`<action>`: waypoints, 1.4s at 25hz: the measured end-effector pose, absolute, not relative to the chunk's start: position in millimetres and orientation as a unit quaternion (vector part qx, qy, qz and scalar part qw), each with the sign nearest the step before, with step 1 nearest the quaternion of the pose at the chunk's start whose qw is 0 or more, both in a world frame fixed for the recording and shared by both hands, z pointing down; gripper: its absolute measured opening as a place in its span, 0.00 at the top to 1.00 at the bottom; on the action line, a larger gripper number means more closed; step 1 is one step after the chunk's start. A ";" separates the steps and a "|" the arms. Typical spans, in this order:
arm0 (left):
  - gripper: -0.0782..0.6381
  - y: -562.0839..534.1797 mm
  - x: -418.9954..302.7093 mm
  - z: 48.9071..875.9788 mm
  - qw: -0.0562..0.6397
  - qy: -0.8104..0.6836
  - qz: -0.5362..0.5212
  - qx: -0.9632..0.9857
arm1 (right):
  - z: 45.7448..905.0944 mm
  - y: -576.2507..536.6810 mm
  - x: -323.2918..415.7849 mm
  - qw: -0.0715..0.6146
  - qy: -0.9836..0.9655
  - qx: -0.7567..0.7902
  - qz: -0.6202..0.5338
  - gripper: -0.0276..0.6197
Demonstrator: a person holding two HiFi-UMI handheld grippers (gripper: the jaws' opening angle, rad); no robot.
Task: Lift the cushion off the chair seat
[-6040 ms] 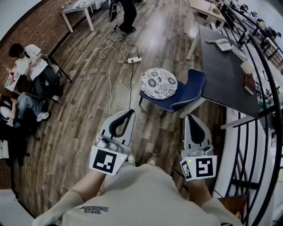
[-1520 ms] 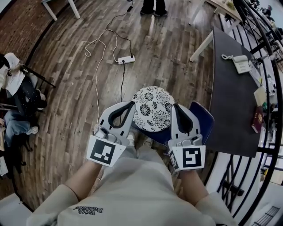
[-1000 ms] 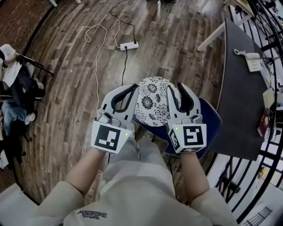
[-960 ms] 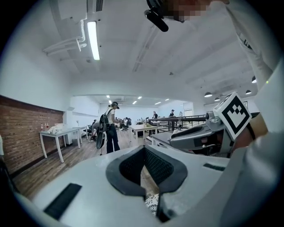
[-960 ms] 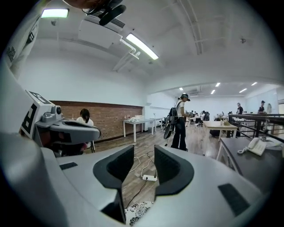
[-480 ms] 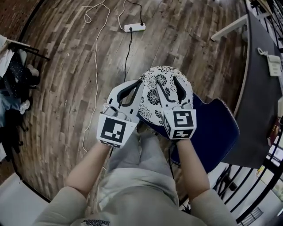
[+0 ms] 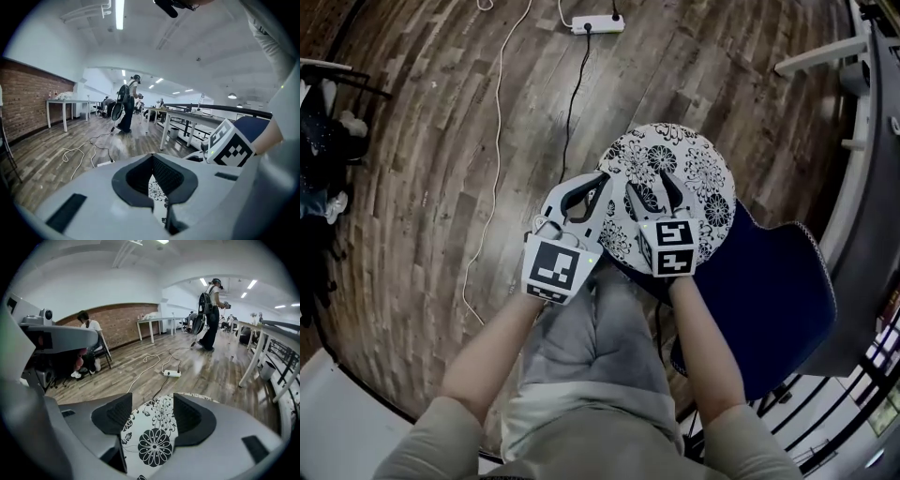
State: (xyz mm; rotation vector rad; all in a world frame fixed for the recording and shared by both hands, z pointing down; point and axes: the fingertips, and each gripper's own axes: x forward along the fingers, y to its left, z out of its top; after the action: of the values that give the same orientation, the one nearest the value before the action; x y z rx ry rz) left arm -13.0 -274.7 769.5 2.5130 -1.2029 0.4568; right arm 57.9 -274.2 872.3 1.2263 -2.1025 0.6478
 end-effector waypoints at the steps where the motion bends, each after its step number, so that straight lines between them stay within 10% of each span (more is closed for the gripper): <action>1: 0.88 -274.1 -12.5 783.4 0.167 -0.417 0.160 0.879 | 888.9 -271.9 56.4 0.316 -0.793 0.457 0.251 0.57; 18: 0.88 -243.3 -10.9 943.8 0.231 -0.386 0.244 0.859 | 1036.4 -241.1 62.8 0.436 -0.751 0.419 0.264 0.56; 26: 0.88 -244.6 -10.4 938.9 0.228 -0.395 0.243 0.856 | 1029.2 -242.6 66.4 0.436 -0.747 0.434 0.253 0.93; 35: 0.88 -245.7 -11.9 846.9 0.204 -0.405 0.233 0.860 | 915.7 -260.3 87.2 0.339 -0.744 0.509 0.270 0.95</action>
State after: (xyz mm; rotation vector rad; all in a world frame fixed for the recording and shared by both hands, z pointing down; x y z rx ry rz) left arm -11.9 -245.7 846.9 2.4002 -1.1306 0.6501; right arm 87.2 -260.3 915.7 1.3255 -1.9365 0.7041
